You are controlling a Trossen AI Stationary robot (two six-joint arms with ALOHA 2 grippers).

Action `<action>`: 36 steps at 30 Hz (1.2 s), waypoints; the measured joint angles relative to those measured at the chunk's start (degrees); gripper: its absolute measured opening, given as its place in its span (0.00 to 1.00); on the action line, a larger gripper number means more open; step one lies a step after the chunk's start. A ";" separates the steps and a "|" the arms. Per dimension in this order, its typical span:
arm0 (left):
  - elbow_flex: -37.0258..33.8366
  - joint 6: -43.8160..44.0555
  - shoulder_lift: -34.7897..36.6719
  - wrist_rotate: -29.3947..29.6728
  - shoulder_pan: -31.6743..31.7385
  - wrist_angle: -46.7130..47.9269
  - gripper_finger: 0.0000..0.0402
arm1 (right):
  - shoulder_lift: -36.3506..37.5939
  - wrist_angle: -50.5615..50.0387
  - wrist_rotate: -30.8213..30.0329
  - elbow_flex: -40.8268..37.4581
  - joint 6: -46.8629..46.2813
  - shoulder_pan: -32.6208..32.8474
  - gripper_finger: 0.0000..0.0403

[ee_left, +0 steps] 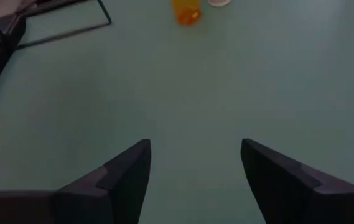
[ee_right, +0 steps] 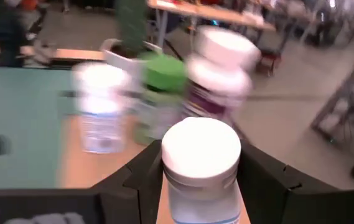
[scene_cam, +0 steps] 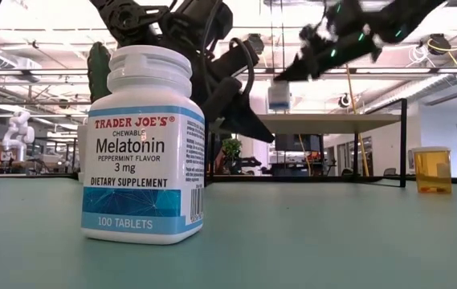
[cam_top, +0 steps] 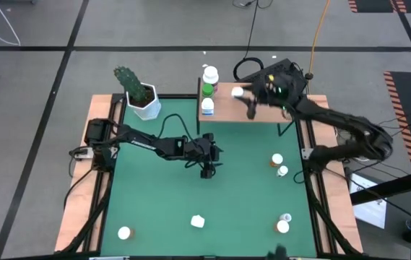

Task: Pick and place medicine bottles onto shelf by color
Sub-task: Put the top blue pill bottle on the shelf, then put the blue pill bottle on the shelf

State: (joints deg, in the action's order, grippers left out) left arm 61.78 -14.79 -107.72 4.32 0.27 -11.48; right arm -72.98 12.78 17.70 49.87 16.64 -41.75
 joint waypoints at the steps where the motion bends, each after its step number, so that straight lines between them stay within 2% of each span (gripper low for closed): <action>1: 0.00 -0.31 0.00 0.00 -0.08 -0.47 0.62 | -2.37 0.73 2.66 0.95 -1.41 -2.31 0.40; 4: 0.00 -1.67 0.00 -0.02 -0.19 -0.60 0.62 | -8.60 2.01 11.29 5.10 -5.32 -7.36 0.40; 6: 0.00 -2.73 0.00 -0.02 -0.19 -0.86 0.61 | -12.01 2.34 14.99 8.63 -6.66 -8.88 0.40; 12: 0.00 -4.12 0.00 -0.20 0.04 -1.79 0.61 | -18.23 -1.37 19.90 16.99 -7.37 -9.56 0.40; 21: 0.00 -2.88 0.00 -1.07 0.37 -3.63 0.64 | -21.78 -1.67 19.54 17.68 -8.89 -9.55 0.42; 30: 0.00 -2.92 0.00 -1.09 0.42 -3.87 0.75 | -22.12 -1.59 18.35 17.66 -9.98 -9.45 0.57; 36: 0.00 -3.04 0.00 -1.07 0.46 -4.45 0.78 | -17.09 -4.12 18.18 17.61 -7.65 -9.42 0.62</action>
State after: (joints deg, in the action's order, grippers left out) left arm 61.78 -17.84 -107.72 3.25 0.73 -15.93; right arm -90.07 8.66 35.88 67.48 8.98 -51.18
